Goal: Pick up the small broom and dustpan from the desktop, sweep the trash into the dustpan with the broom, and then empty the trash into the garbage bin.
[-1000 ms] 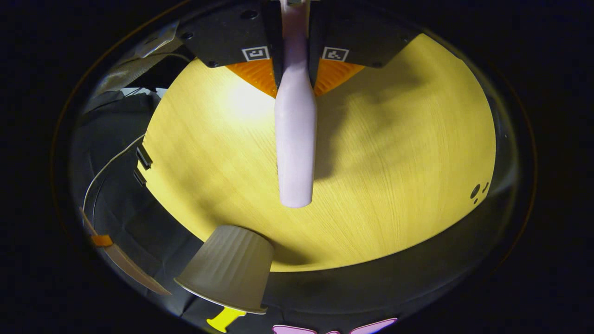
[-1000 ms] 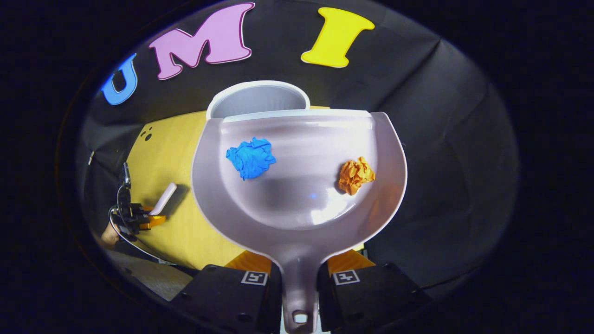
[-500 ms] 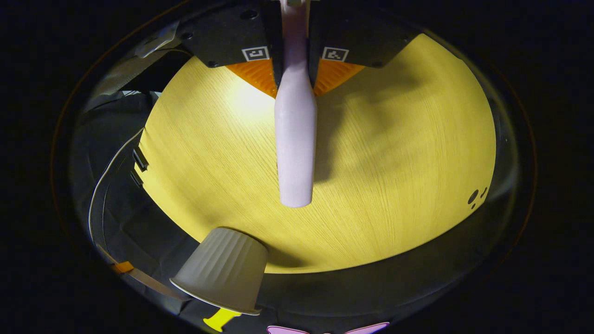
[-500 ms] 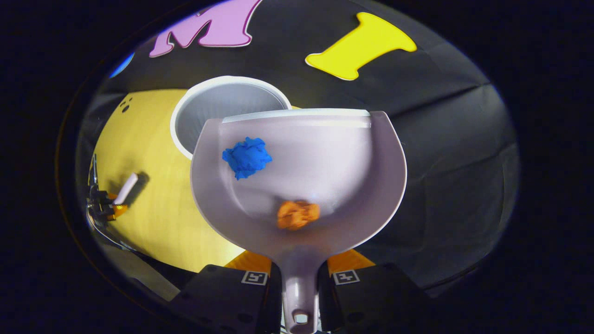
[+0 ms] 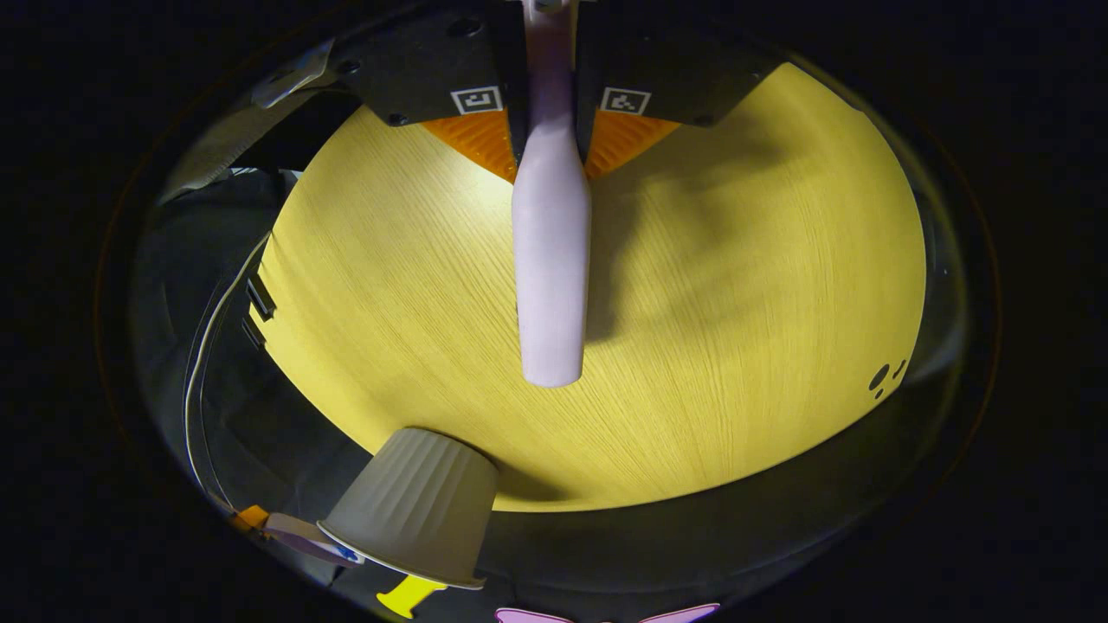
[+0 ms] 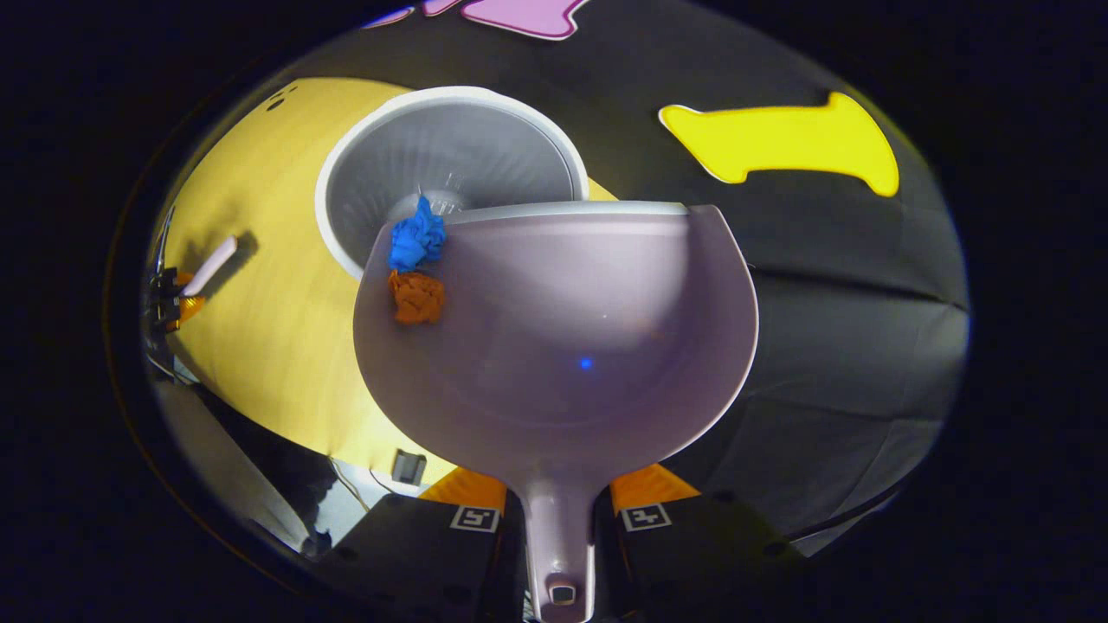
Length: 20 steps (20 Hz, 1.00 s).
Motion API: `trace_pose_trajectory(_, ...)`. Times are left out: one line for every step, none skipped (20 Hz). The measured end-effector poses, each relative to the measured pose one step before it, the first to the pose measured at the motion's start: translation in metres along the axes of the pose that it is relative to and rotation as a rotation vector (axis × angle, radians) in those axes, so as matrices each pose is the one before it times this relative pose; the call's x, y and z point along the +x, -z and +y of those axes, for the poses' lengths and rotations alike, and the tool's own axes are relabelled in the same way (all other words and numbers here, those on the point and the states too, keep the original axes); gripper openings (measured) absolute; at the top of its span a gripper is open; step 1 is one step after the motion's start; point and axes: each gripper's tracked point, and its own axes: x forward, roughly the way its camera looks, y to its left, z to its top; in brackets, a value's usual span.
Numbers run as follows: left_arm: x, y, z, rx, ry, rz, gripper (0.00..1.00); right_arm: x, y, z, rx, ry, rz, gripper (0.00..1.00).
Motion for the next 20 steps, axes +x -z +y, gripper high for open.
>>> trace_pose_trajectory(0.00044, -0.00030, -0.00001, -0.00071, 0.00090, 0.00295, 0.27, 0.00186, -0.00175, -0.00501, -0.02936, 0.00380, 0.02019, 0.36)
trace_pose_trajectory(0.00063, -0.00140, 0.00041, 0.00220, 0.00062, 0.00135, 0.29, -0.00229, -0.00259, -0.00364, -0.02408, 0.00680, 0.01575, 0.36)
trace_pose_trajectory(0.00000, -0.00063, 0.00031, 0.00176, -0.00169, 0.00188, 0.27, -0.00148, -0.00346, -0.00083, -0.01413, 0.00425, 0.01606, 0.36)
trace_pose_trajectory(0.00106, -0.00043, 0.00020, 0.00192, -0.00093, -0.00035, 0.27, -0.00138, -0.00315, -0.00002, -0.00370, -0.00462, 0.00915, 0.36)
trace_pose_trajectory(-0.00001, -0.00122, -0.00020, -0.00266, 0.00000, -0.00157, 0.27, 0.00064, -0.00105, 0.00090, 0.00154, -0.00701, 0.00244, 0.36)
trace_pose_trajectory(0.00032, -0.00061, -0.00023, -0.00435, 0.00153, -0.00230, 0.27, 0.00006, -0.00117, -0.00068, -0.00773, -0.00059, -0.00048, 0.31)
trace_pose_trajectory(0.00013, -0.00135, -0.00005, -0.00391, 0.00071, -0.00208, 0.27, 0.00124, 0.00054, -0.00160, -0.01103, 0.00299, 0.00172, 0.31)
trace_pose_trajectory(0.00026, 0.00059, -0.00018, 0.00067, 0.00033, -0.00092, 0.27, 0.00049, -0.00142, -0.00025, -0.00948, 0.00364, -0.00153, 0.31)
trace_pose_trajectory(-0.00041, -0.00067, 0.00029, 0.00327, -0.00073, -0.00061, 0.27, 0.00031, -0.00211, 0.00077, -0.00061, -0.00057, -0.00394, 0.36)
trace_pose_trajectory(0.00074, -0.00042, -0.00003, 0.00393, -0.00035, -0.00137, 0.27, 0.00020, -0.00170, 0.00111, -0.00147, -0.00526, -0.00172, 0.31)
trace_pose_trajectory(0.00008, -0.00066, 0.00032, 0.00282, -0.00232, -0.00240, 0.27, -0.00049, 0.00010, 0.00070, -0.00392, -0.00323, 0.00052, 0.31)
trace_pose_trajectory(0.00059, -0.00023, -0.00018, 0.00260, -0.00020, -0.00227, 0.27, -0.00012, -0.00097, 0.00021, -0.00236, -0.00033, 0.00031, 0.36)
trace_pose_trajectory(0.00001, 0.00007, 0.00008, 0.00238, 0.00046, 0.00078, 0.27, -0.00054, -0.00238, 0.00027, -0.00378, 0.00032, -0.00515, 0.36)
trace_pose_trajectory(0.00068, 0.00007, 0.00023, 0.00132, -0.00008, 0.00043, 0.27, 0.00146, -0.00346, -0.00216, -0.00456, 0.00802, -0.00645, 0.31)
trace_pose_trajectory(0.00001, -0.00035, 0.00011, -0.00109, -0.00116, 0.00031, 0.27, 0.00488, 0.00400, -0.00534, -0.01121, 0.03590, -0.00157, 0.31)
trace_pose_trajectory(0.00035, 0.00018, -0.00034, -0.00123, -0.00073, 0.00115, 0.27, -0.00480, -0.00393, -0.00535, -0.02967, 0.03973, 0.00686, 0.35)
trace_pose_trajectory(0.00020, 0.00046, -0.00005, 0.00030, -0.00102, 0.00024, 0.27, 0.00357, -0.00059, -0.00147, -0.00800, 0.00343, 0.00429, 0.35)
trace_pose_trajectory(0.00019, -0.00015, 0.00019, 0.00094, -0.00126, 0.00045, 0.29, 0.00035, -0.00455, 0.00205, 0.01135, -0.01272, -0.01058, 0.35)
trace_pose_trajectory(0.00031, 0.00015, 0.00041, -0.00027, -0.00195, 0.00088, 0.27, 0.00175, -0.00182, 0.00285, 0.01336, -0.01578, -0.00434, 0.35)
trace_pose_trajectory(0.00027, 0.00008, -0.00020, -0.00153, -0.00212, 0.00051, 0.27, -0.00067, -0.00032, -0.00008, 0.00514, -0.01038, 0.00166, 0.35)
